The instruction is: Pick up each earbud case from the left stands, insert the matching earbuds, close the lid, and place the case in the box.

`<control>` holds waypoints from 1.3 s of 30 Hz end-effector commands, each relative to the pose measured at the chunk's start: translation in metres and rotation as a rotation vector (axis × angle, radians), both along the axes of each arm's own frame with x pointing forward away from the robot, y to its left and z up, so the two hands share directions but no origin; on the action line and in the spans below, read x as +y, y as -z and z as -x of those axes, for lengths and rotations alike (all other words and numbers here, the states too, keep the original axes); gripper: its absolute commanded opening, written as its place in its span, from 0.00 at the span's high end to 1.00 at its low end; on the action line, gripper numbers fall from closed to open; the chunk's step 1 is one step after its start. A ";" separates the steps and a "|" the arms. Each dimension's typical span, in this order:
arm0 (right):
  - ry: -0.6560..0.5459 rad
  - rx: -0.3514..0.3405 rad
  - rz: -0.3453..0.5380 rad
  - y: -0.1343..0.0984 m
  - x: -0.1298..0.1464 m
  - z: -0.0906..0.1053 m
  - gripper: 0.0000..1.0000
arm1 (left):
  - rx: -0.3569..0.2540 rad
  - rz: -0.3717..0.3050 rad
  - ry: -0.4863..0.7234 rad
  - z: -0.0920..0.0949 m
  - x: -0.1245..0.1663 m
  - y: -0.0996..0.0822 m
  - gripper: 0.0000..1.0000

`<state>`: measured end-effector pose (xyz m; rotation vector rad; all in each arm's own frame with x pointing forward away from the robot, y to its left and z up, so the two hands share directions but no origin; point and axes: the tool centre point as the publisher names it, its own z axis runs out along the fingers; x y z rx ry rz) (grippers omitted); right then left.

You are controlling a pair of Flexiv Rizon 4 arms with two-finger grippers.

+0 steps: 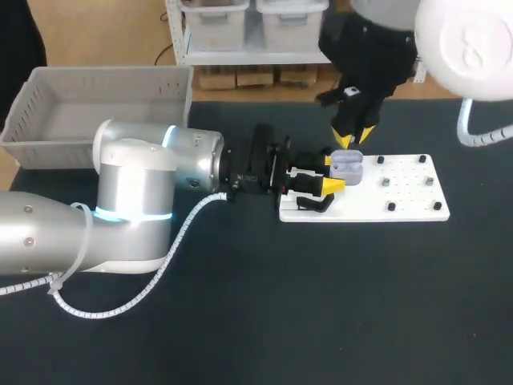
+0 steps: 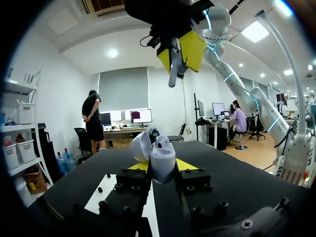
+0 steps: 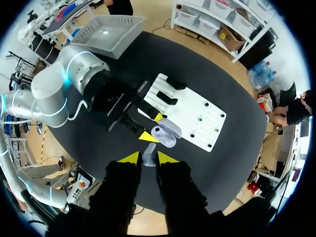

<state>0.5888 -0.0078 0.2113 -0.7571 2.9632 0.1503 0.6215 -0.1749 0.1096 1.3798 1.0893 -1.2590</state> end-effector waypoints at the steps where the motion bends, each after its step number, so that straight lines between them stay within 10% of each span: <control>1: -0.007 0.013 0.014 0.011 0.006 -0.002 1.00 | -0.002 0.001 -0.003 0.000 0.000 0.000 1.00; 39: 0.031 0.047 0.065 0.052 0.000 -0.011 1.00 | -0.002 0.001 -0.003 0.000 0.000 0.000 1.00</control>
